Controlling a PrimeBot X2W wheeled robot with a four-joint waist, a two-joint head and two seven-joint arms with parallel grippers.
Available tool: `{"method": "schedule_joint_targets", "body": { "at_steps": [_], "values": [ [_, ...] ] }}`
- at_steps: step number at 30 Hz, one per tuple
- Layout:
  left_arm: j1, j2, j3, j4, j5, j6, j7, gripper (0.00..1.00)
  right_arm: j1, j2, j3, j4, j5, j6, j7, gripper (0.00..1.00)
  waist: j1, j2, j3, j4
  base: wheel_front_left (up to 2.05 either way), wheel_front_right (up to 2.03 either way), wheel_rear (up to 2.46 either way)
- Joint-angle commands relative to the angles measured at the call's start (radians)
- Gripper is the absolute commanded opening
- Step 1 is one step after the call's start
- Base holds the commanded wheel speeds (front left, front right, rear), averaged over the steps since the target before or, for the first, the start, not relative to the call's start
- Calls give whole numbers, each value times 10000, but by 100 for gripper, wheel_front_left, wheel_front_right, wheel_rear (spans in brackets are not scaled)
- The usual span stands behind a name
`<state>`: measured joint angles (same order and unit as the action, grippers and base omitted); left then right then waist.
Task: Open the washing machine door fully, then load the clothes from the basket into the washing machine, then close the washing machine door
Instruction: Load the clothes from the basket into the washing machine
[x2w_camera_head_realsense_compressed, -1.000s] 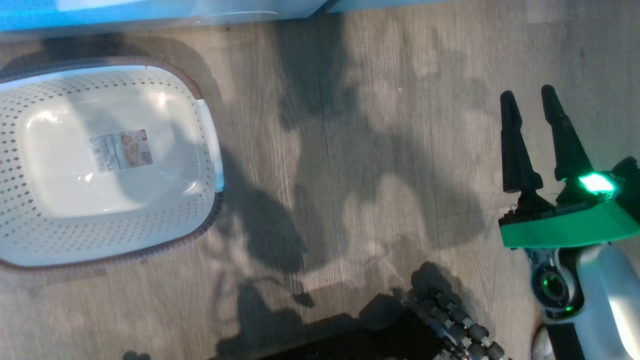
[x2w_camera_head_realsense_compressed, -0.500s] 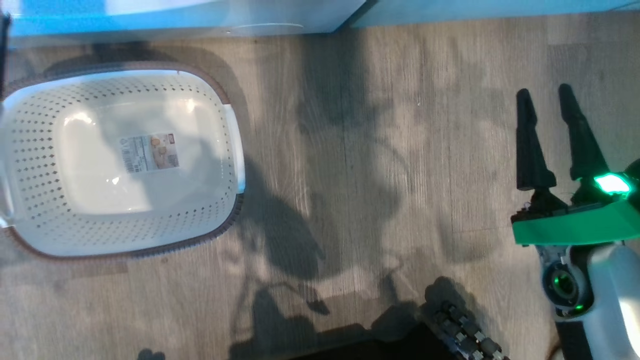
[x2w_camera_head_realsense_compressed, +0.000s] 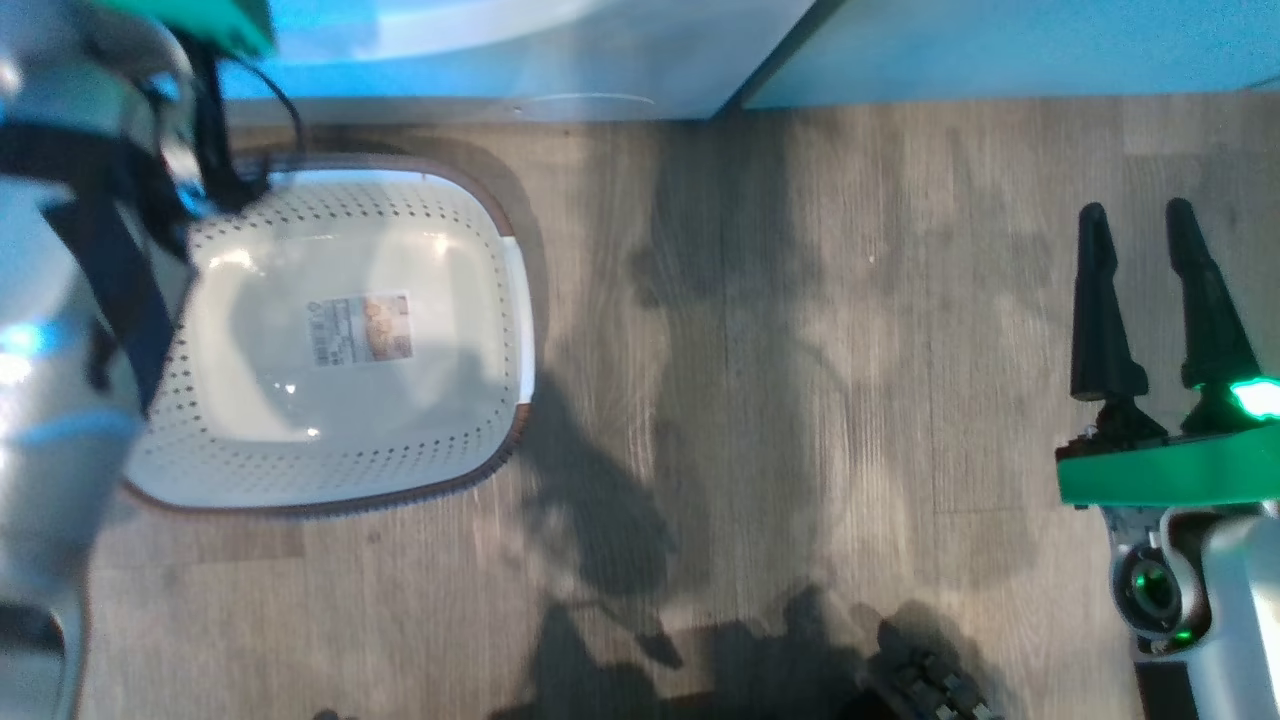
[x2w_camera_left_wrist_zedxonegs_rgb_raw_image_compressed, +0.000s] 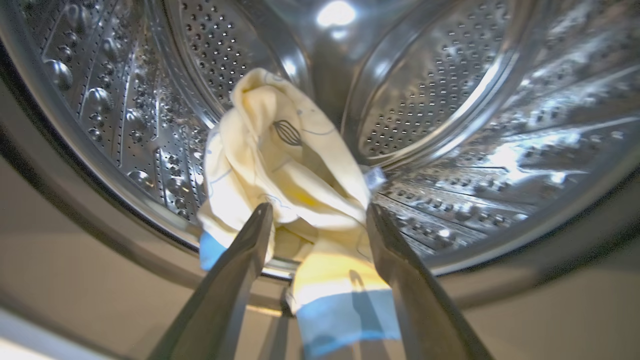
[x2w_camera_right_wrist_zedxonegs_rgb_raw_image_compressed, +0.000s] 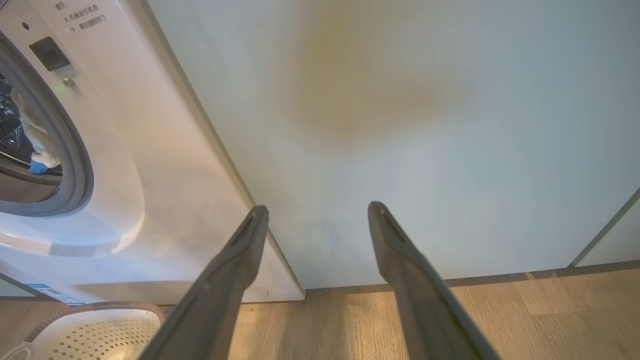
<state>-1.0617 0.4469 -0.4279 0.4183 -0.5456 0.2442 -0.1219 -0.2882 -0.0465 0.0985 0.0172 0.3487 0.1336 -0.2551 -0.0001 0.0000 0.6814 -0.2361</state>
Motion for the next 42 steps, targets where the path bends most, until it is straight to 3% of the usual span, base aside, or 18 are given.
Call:
{"method": "schedule_joint_targets", "body": {
  "at_steps": [1,11,20,28,42],
  "values": [
    [252,411,298,-591,42,513,-115,100,294,-37,69,-335,-87,-29,-67,100,1,0,-177,147,0,0,0],
    [3544,235,-28,-3414,229,1758,-742,100,780,-37,-376,-378,-661,-29,-67,100,1,0,-1065,759,0,0,0],
    [5543,-127,-524,-4307,356,2354,-1047,100,1385,-233,-567,-279,-1065,-29,-67,100,1,0,-2033,1310,0,0,0],
    [6655,-433,-705,-4416,213,2487,-1214,100,1908,-319,-590,-134,-1286,-29,-67,100,1,0,-2888,1607,0,0,0],
    [7750,-788,-788,-4227,-24,2196,-1356,100,2586,-301,-634,-80,-1541,-29,-67,100,1,0,-3932,1940,0,0,0]
  ]
}}
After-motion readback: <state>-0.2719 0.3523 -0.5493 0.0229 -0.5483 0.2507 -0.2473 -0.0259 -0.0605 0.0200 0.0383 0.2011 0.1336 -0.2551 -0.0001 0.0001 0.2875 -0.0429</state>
